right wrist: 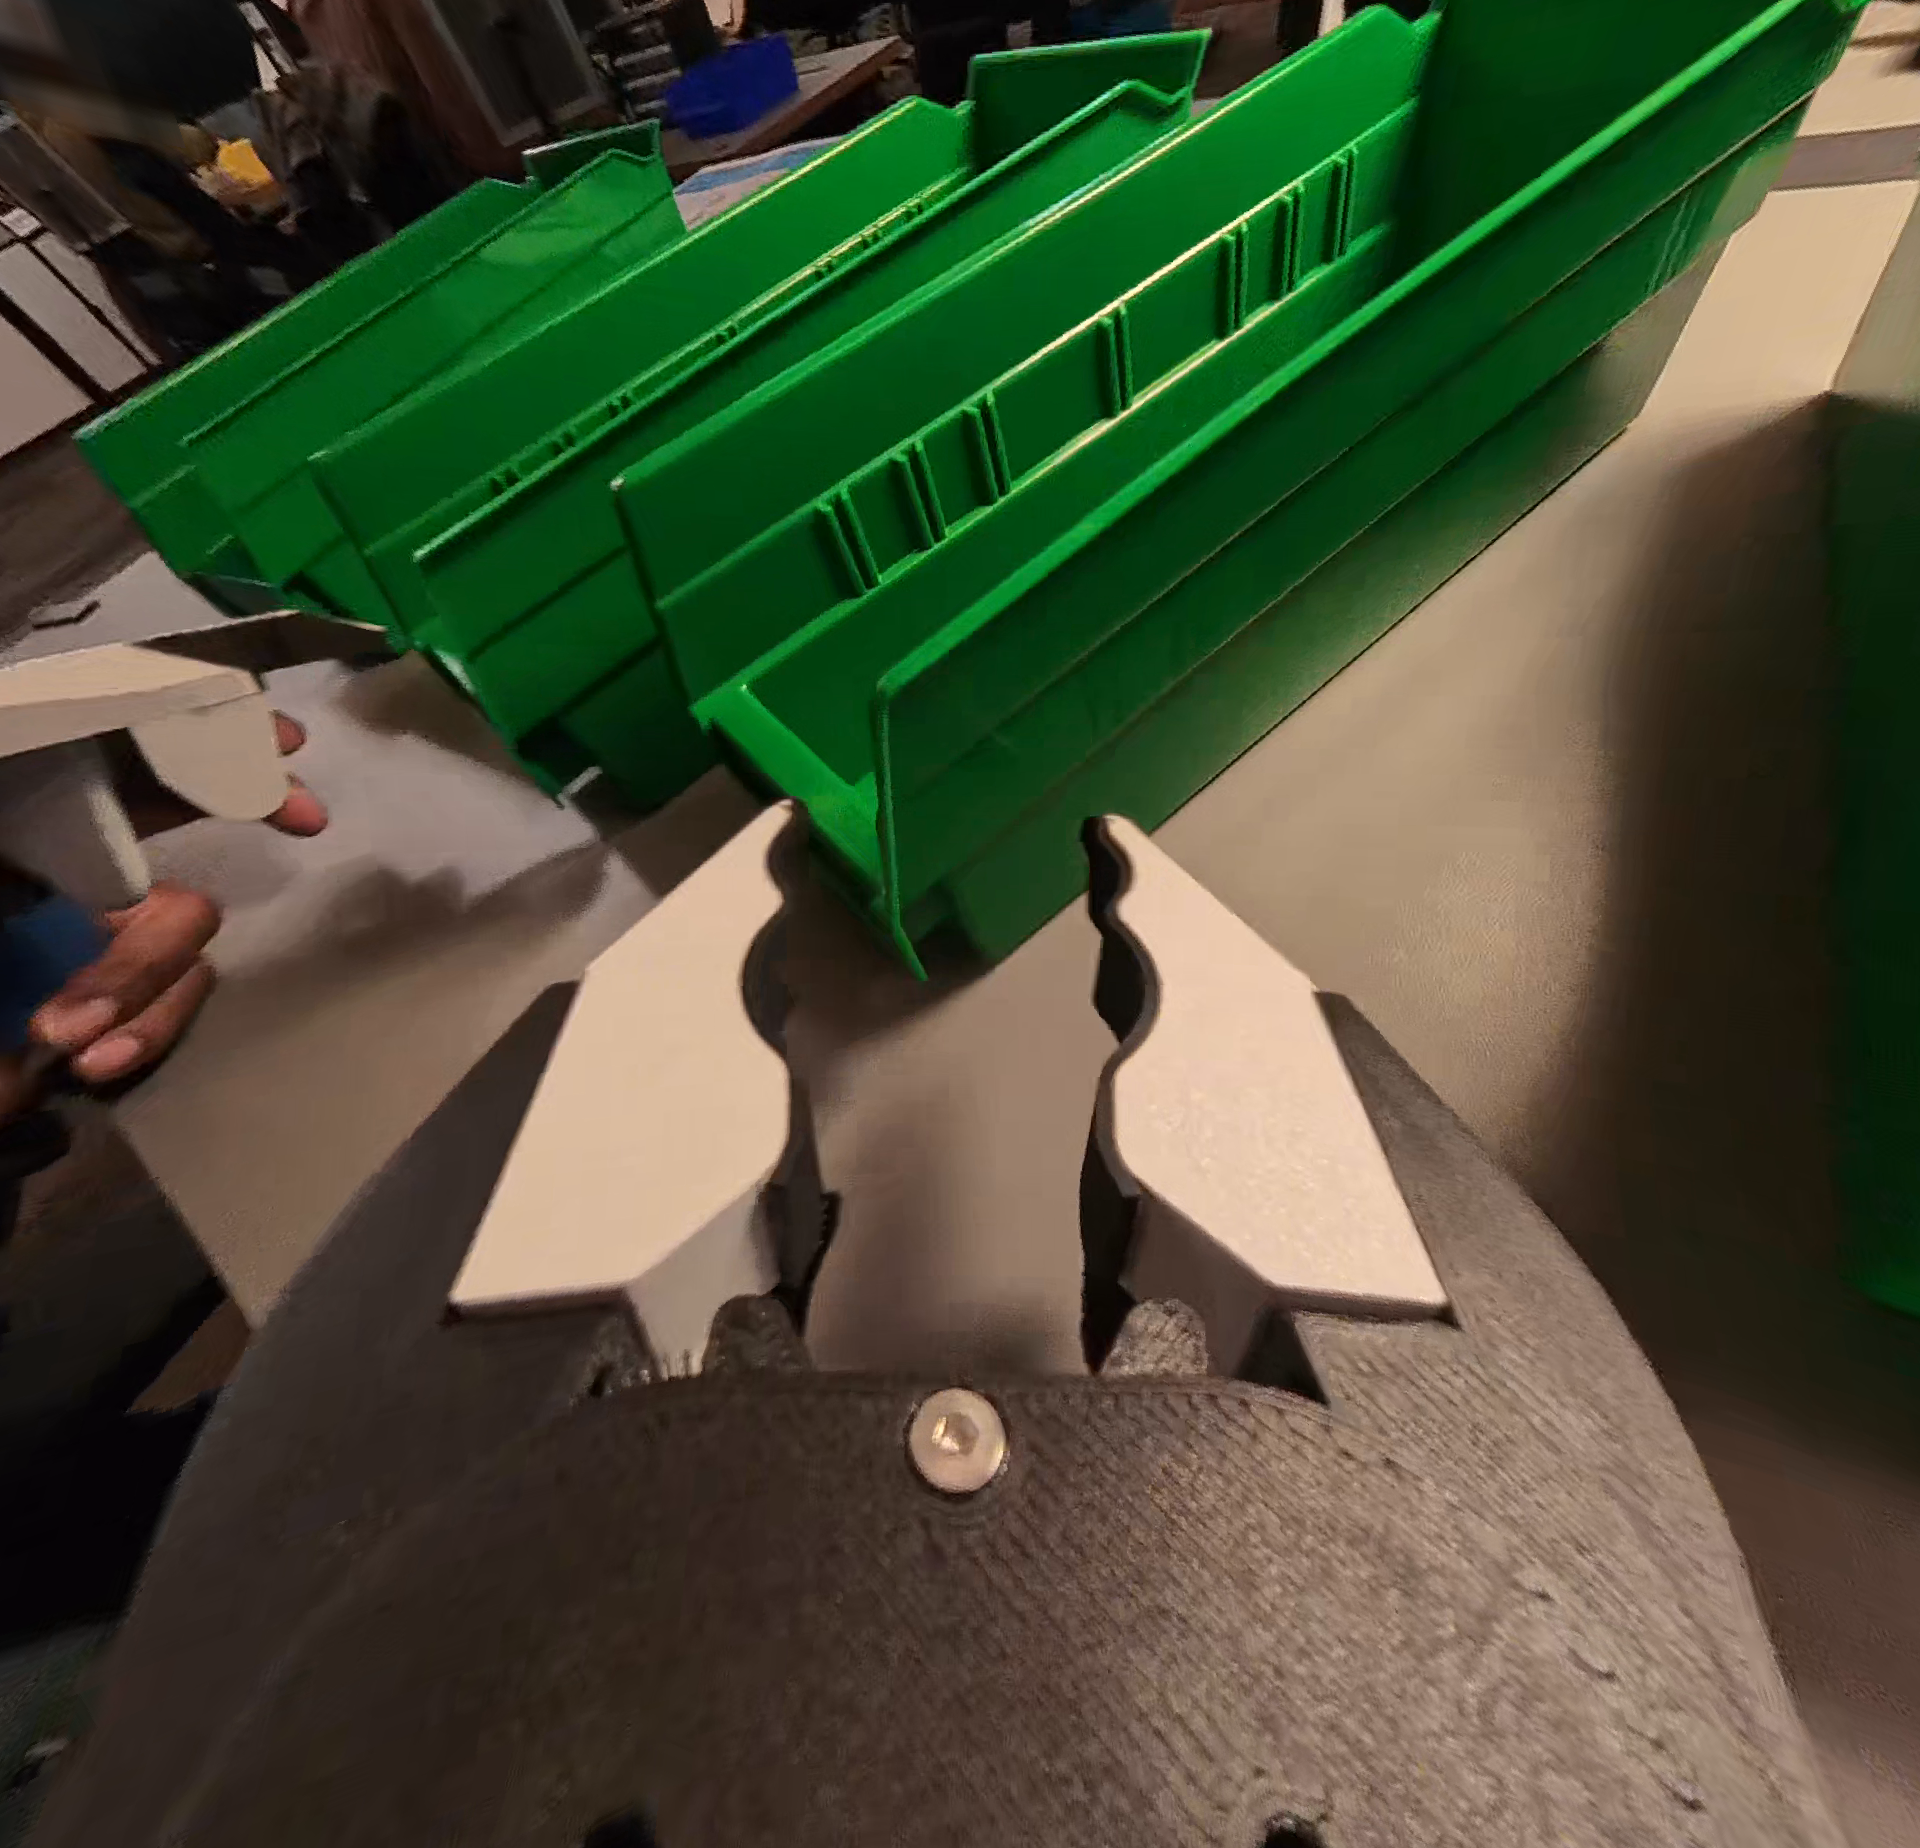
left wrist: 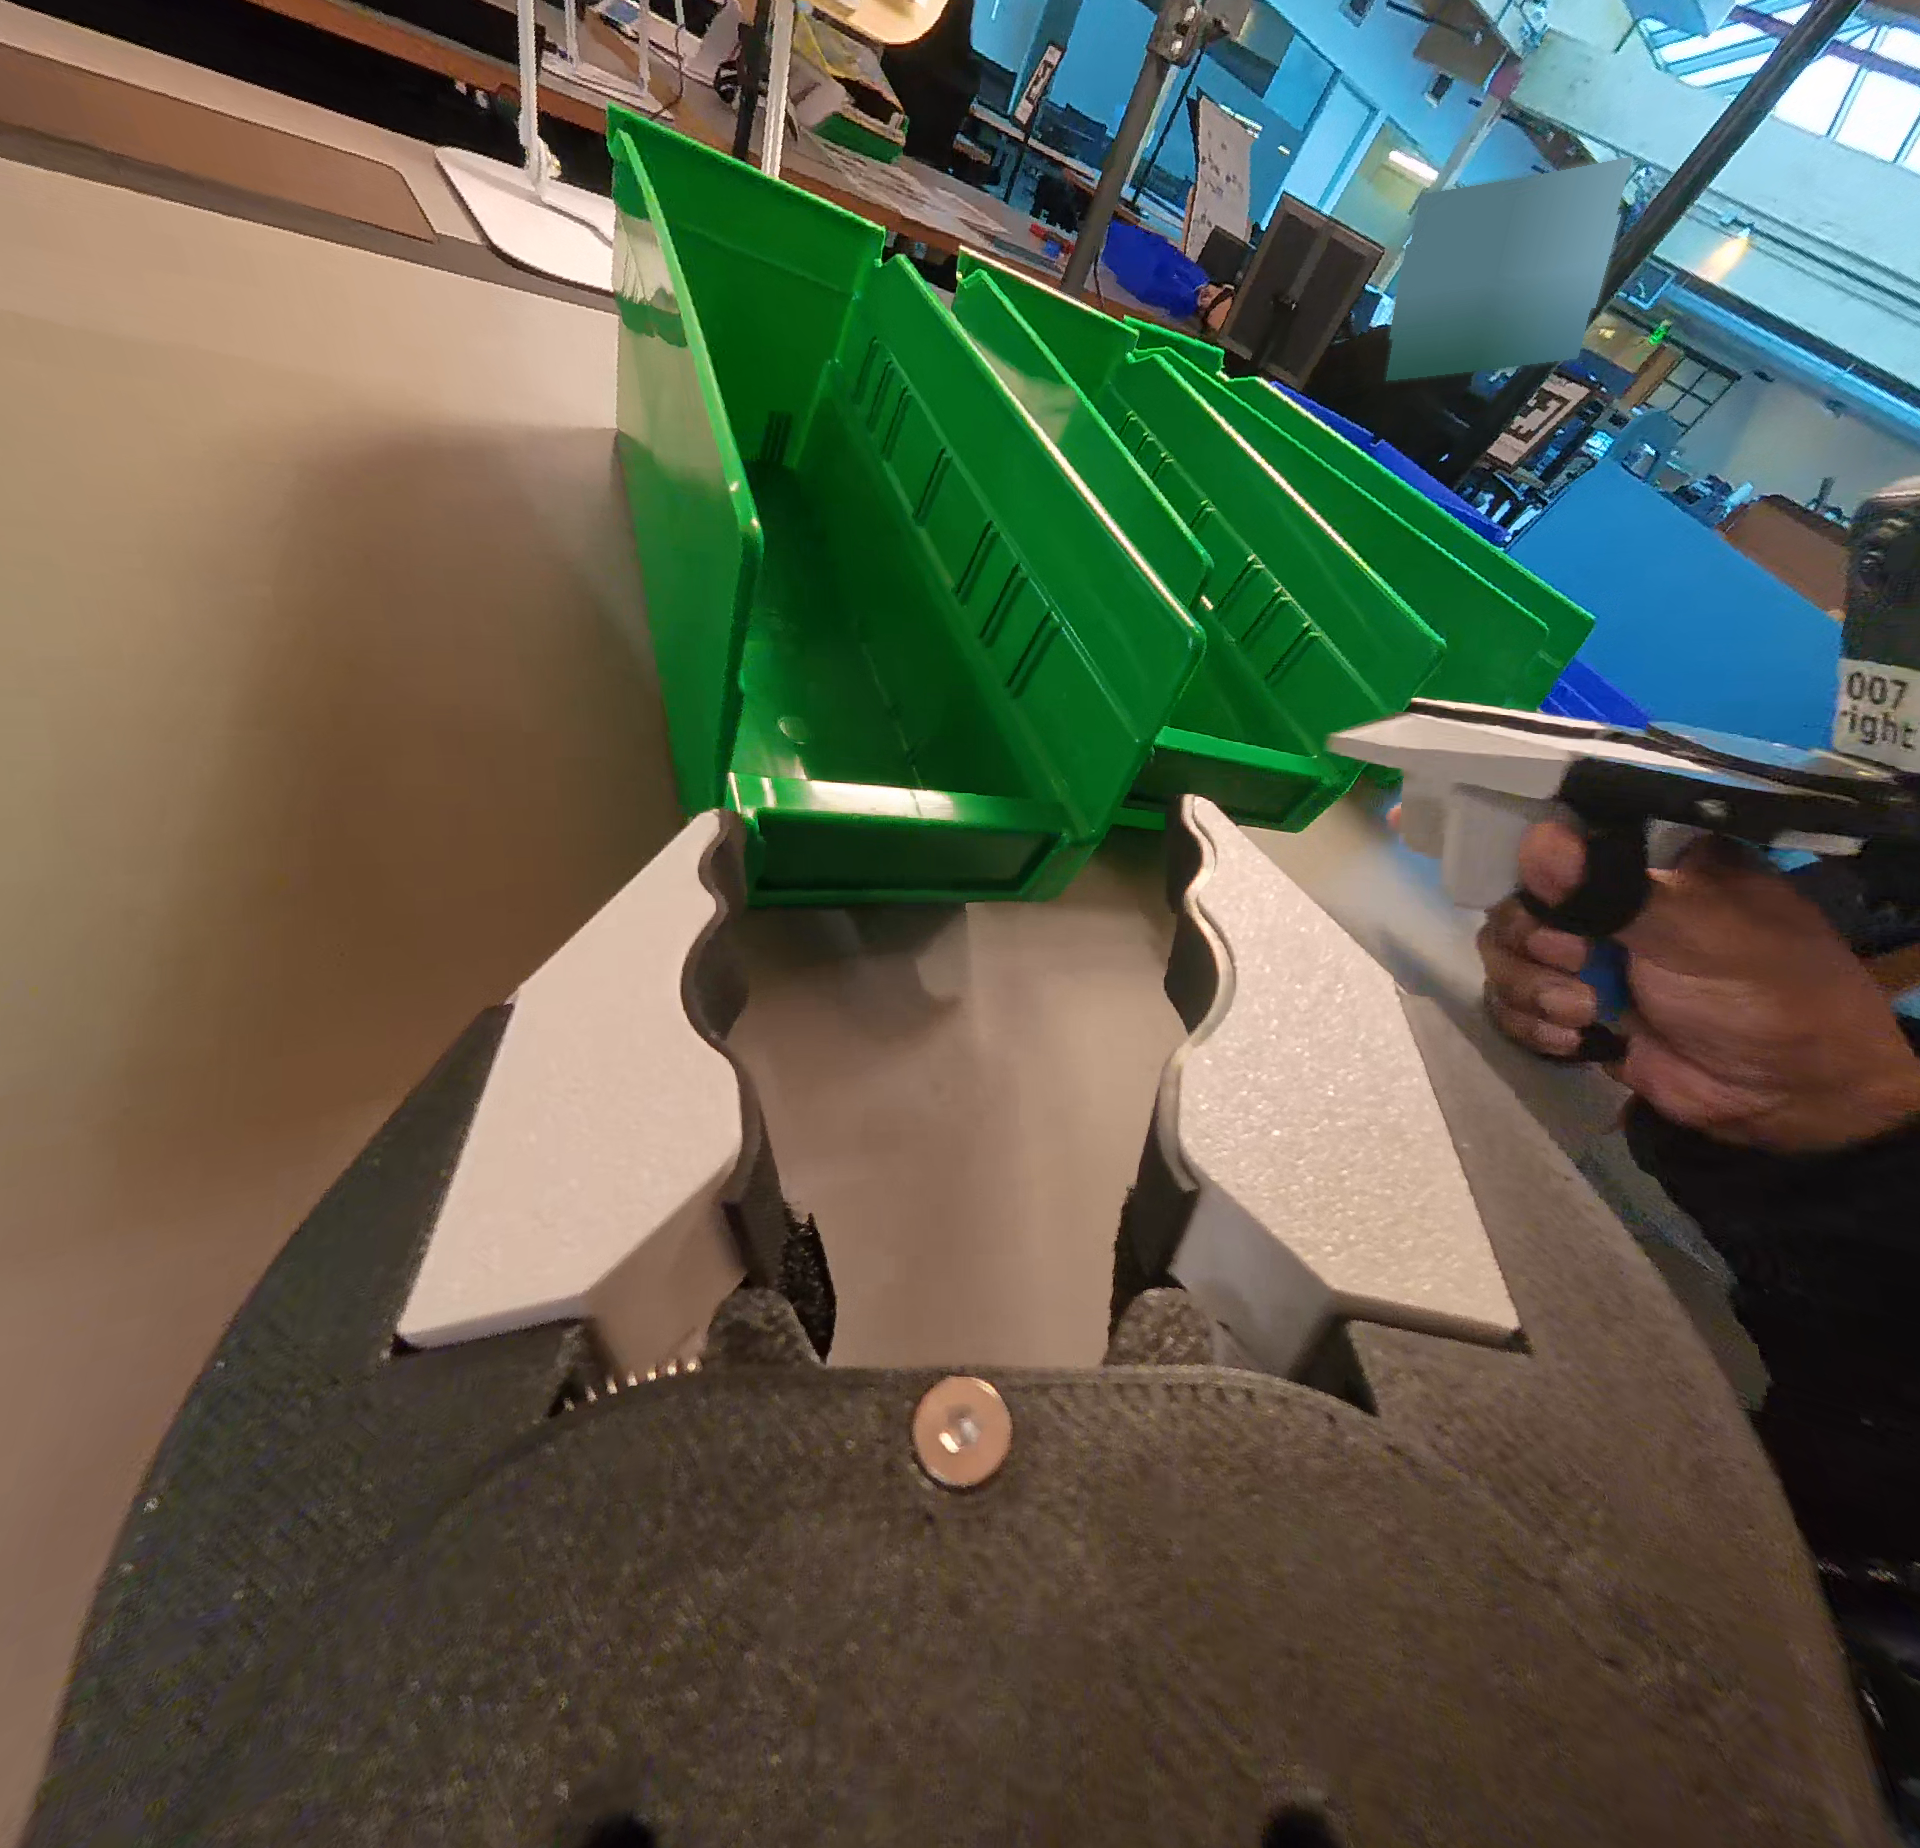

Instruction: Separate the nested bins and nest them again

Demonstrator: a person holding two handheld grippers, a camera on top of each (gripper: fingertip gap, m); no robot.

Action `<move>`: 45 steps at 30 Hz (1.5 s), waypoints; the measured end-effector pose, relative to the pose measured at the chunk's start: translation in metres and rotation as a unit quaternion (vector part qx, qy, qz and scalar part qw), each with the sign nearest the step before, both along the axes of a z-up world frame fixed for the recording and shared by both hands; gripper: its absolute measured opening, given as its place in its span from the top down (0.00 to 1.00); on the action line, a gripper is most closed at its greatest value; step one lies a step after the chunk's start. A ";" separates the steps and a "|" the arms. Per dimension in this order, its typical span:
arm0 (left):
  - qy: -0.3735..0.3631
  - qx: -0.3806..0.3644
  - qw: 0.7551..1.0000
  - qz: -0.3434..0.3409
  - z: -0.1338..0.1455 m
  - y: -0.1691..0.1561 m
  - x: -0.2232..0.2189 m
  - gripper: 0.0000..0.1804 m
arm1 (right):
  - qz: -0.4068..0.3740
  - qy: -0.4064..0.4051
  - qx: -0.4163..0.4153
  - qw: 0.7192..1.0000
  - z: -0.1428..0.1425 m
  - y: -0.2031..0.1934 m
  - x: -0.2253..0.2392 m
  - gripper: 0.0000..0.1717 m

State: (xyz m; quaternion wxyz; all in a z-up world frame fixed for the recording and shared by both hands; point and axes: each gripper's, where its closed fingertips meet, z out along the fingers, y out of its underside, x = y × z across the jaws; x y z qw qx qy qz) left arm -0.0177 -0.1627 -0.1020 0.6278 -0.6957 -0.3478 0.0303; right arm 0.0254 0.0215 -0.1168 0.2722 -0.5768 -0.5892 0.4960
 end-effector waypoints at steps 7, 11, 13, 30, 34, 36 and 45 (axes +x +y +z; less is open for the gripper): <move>-0.034 0.019 0.999 -0.005 -0.003 -0.002 -0.003 0.56 | -0.072 -0.005 0.026 0.997 -0.001 0.048 0.020 0.92; -0.049 0.024 0.998 -0.009 -0.005 -0.001 -0.005 0.56 | -0.090 -0.009 0.009 0.996 -0.003 0.064 0.027 0.80; -0.042 0.018 0.999 -0.009 -0.005 0.000 -0.004 0.56 | -0.090 -0.008 0.017 0.996 -0.003 0.064 0.022 0.78; 0.079 -0.064 0.991 0.084 0.015 -0.011 -0.050 0.55 | -0.073 0.027 -0.040 0.996 0.008 0.067 0.037 0.74; 0.068 -0.094 0.990 0.080 0.010 0.000 -0.064 0.62 | -0.061 0.039 -0.070 0.995 0.012 0.067 0.039 0.74; 0.055 -0.102 0.990 0.076 0.006 0.006 -0.062 0.75 | -0.055 0.042 -0.078 0.995 0.013 0.067 0.040 0.74; 0.075 -0.100 0.988 0.091 0.005 0.036 -0.032 0.93 | -0.027 0.044 -0.091 0.995 0.014 0.059 0.040 0.74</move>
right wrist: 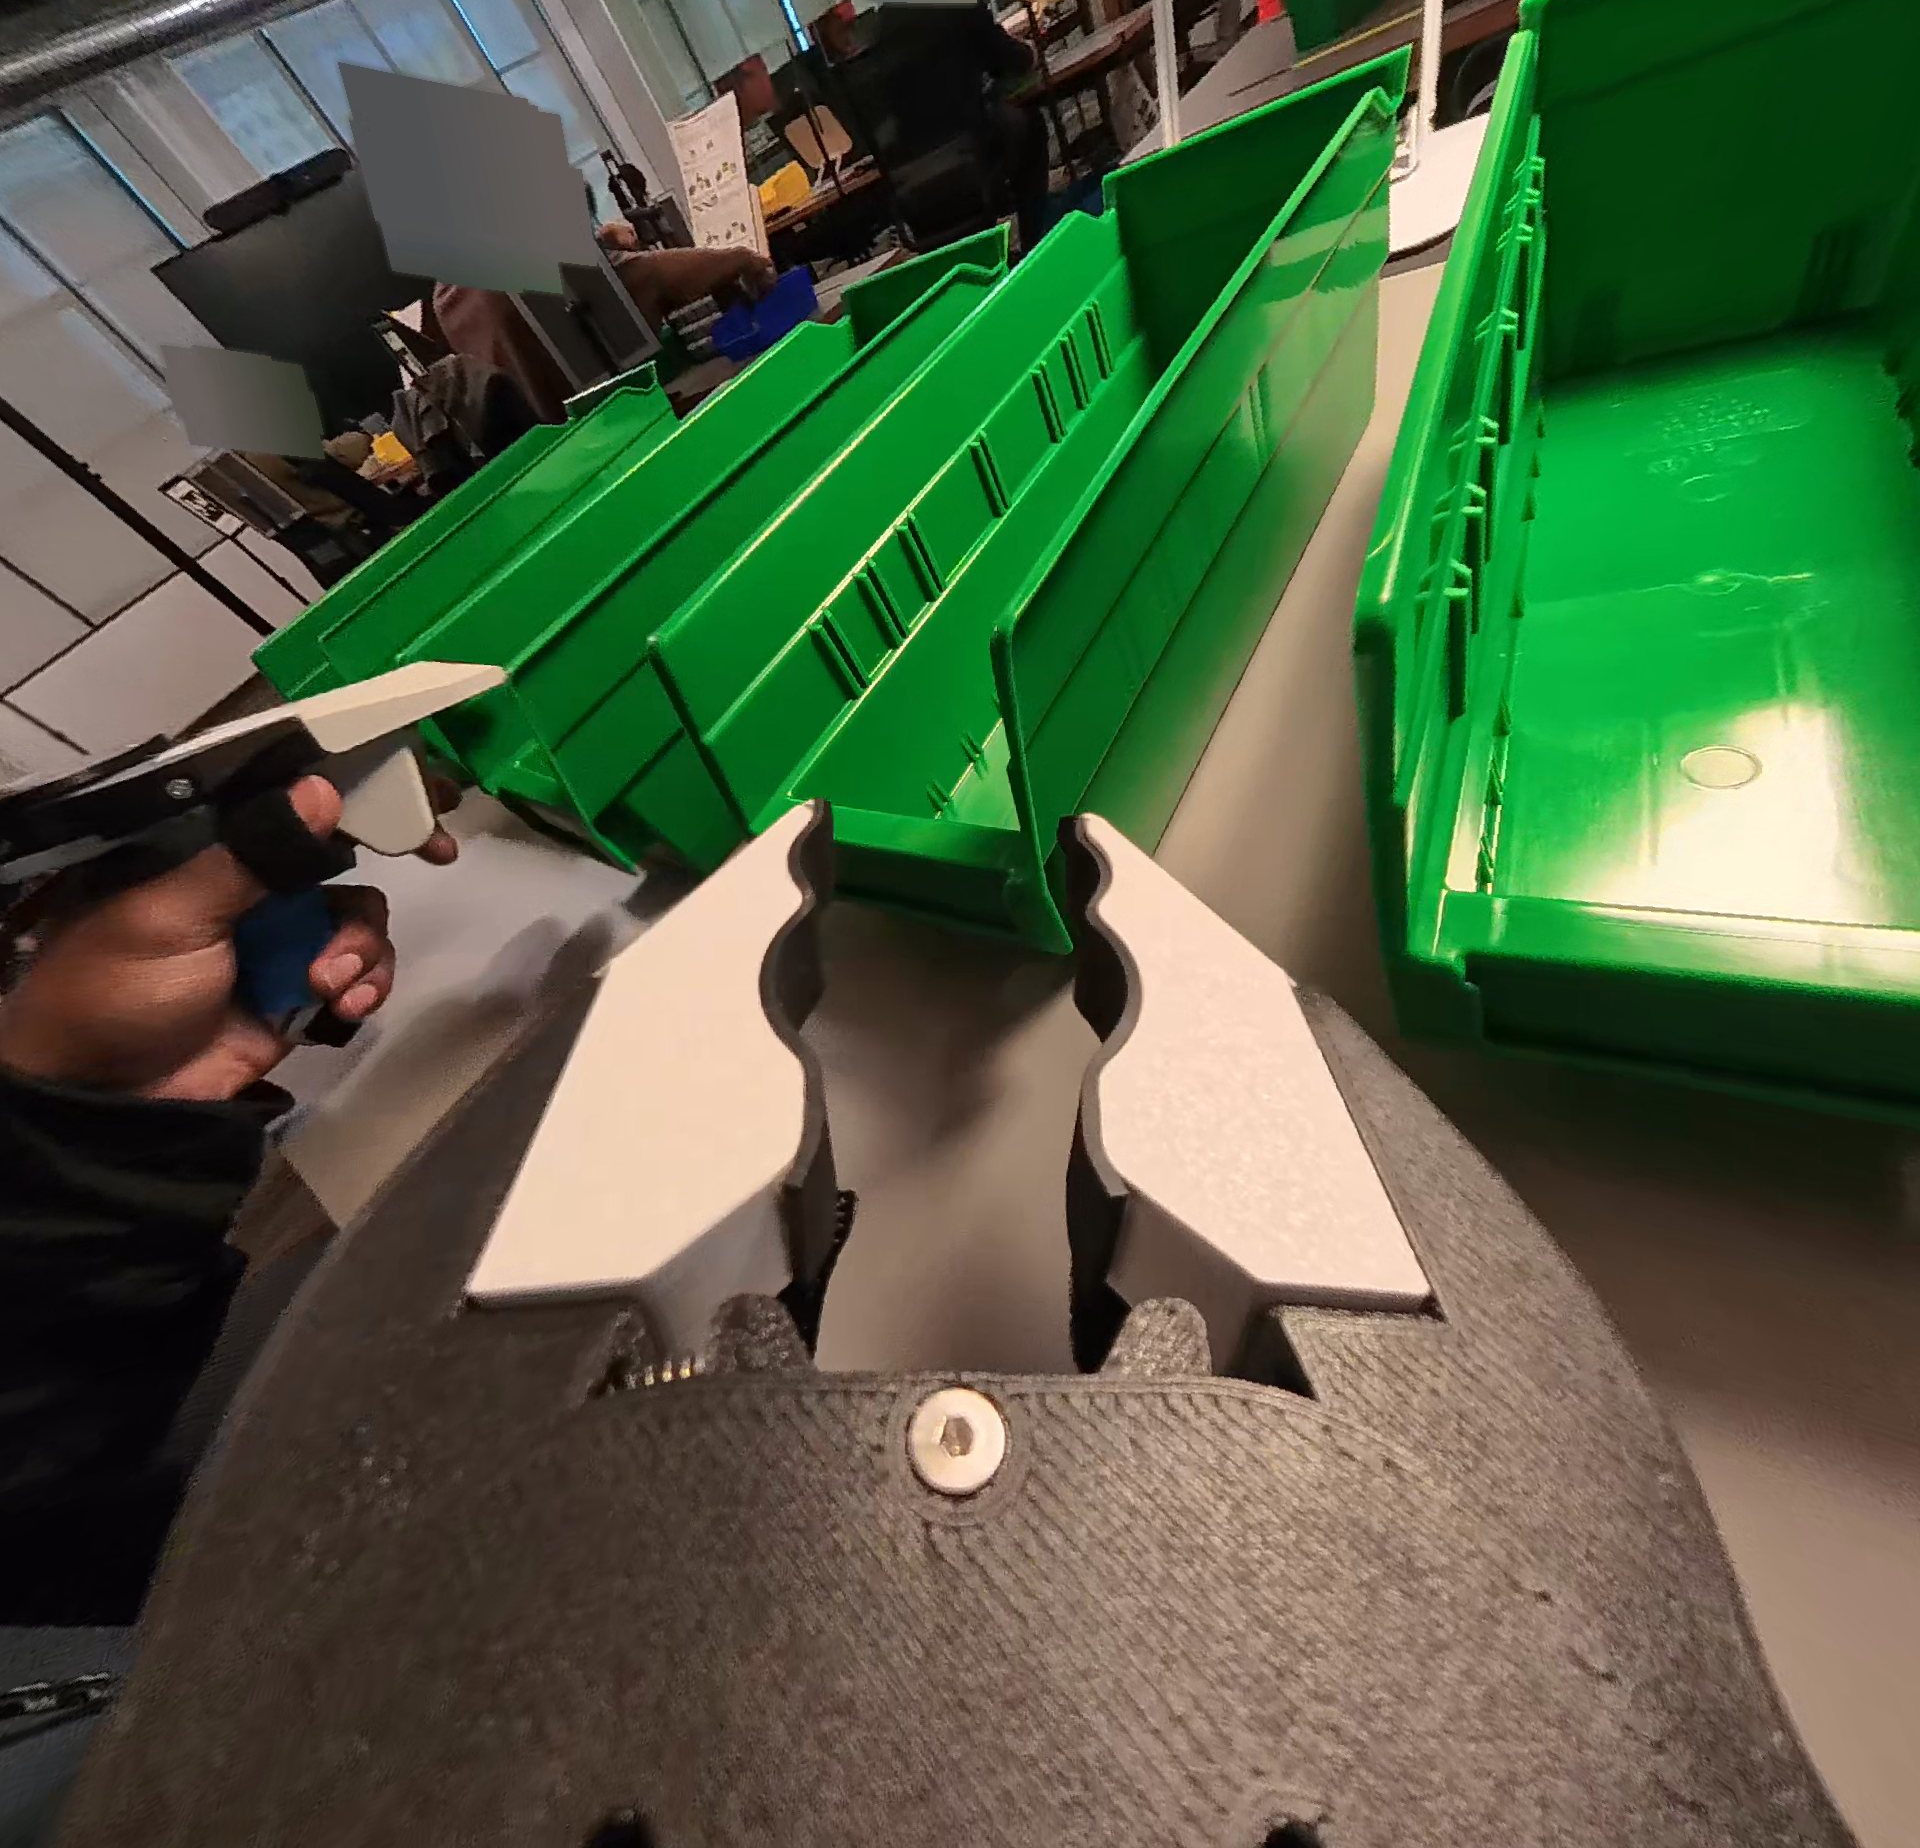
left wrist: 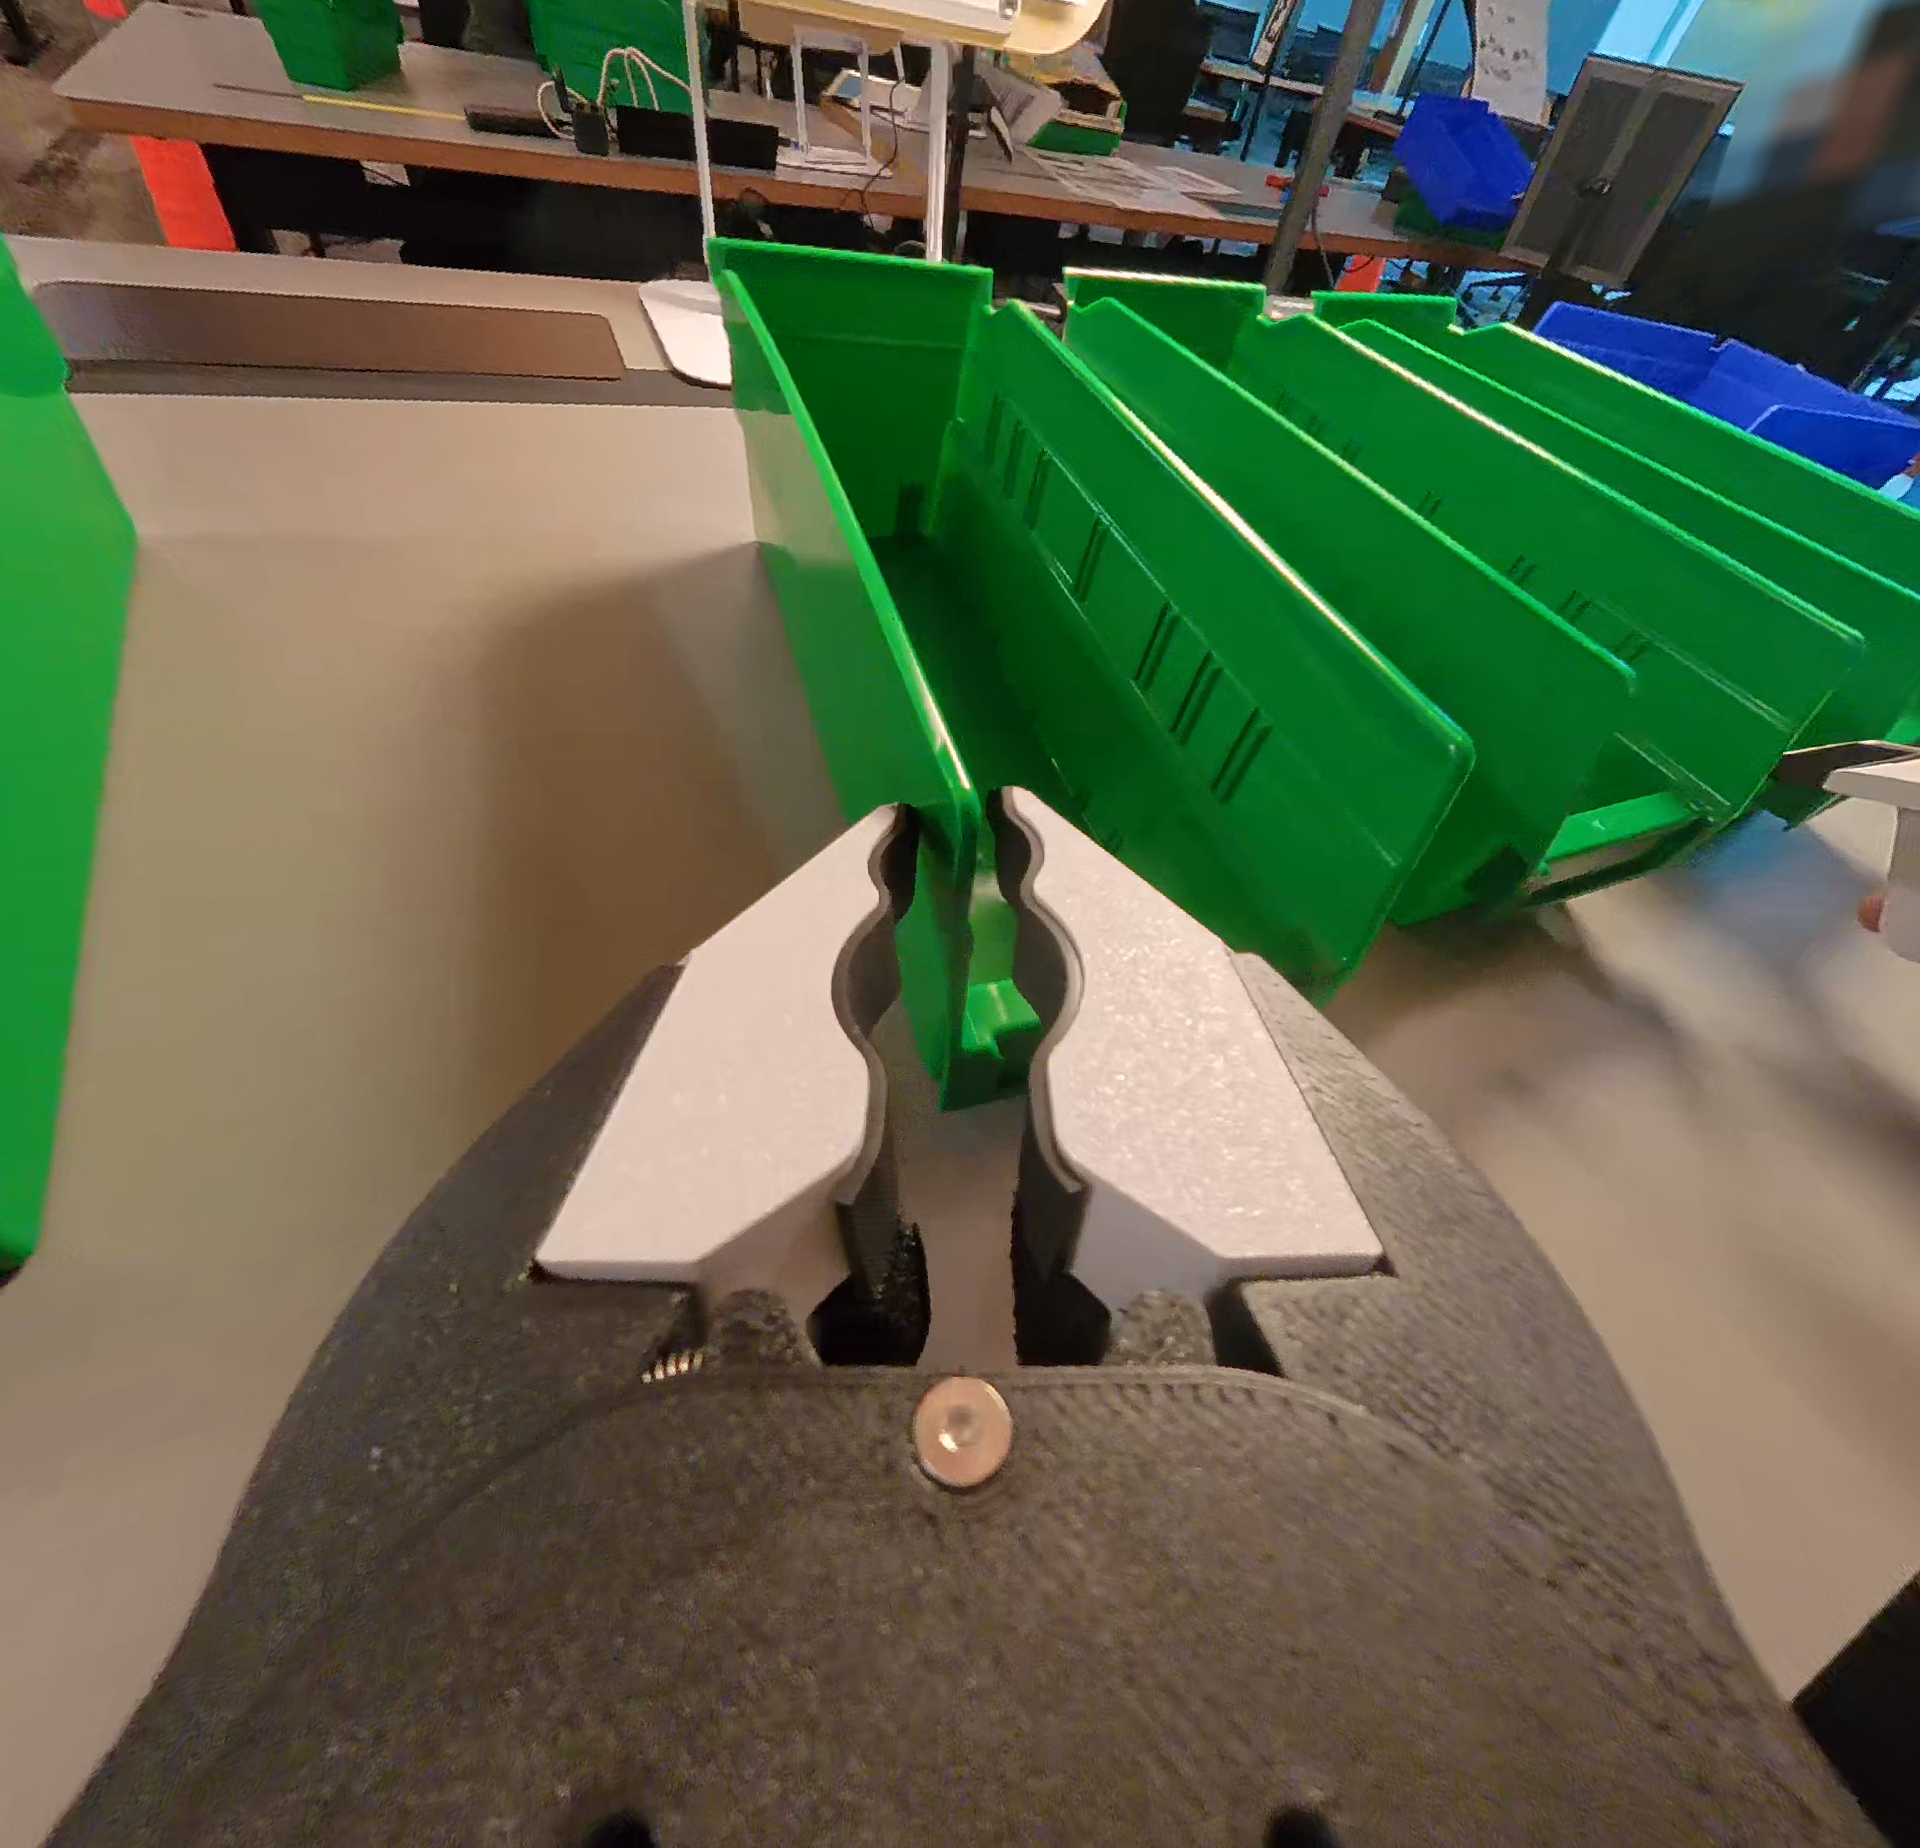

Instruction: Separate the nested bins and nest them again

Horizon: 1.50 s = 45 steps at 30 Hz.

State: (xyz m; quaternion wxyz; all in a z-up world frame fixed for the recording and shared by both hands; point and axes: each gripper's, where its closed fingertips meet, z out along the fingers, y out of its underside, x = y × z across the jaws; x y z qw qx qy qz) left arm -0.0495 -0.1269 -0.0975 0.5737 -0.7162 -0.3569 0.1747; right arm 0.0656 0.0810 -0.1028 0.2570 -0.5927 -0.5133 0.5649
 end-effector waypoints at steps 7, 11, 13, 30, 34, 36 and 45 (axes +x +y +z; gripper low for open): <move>0.014 -0.006 0.999 0.030 0.000 0.014 0.000 0.96 | 0.014 0.009 -0.021 1.000 0.003 -0.001 0.001 0.74; 0.014 -0.001 0.999 0.029 0.003 0.015 0.004 0.89 | 0.023 0.006 -0.022 0.999 0.002 -0.004 0.001 0.74; 0.023 0.006 0.999 0.029 0.012 0.008 0.007 0.79 | 0.025 0.006 -0.022 0.999 0.002 -0.004 0.002 0.74; 0.031 -0.172 0.959 0.222 -0.015 -0.152 -0.099 0.87 | 0.026 0.006 -0.013 1.000 0.002 -0.006 0.002 0.74; 0.042 -0.154 0.962 0.220 -0.011 -0.139 -0.090 0.98 | 0.022 0.005 -0.013 1.000 0.002 -0.005 0.002 0.74; 0.047 -0.153 0.964 0.213 -0.010 -0.130 -0.081 0.98 | 0.023 0.001 -0.016 1.000 0.001 -0.005 0.002 0.74; 0.053 -0.121 0.976 0.175 -0.009 -0.082 -0.047 0.98 | 0.028 -0.010 -0.011 0.999 -0.003 -0.007 0.000 0.74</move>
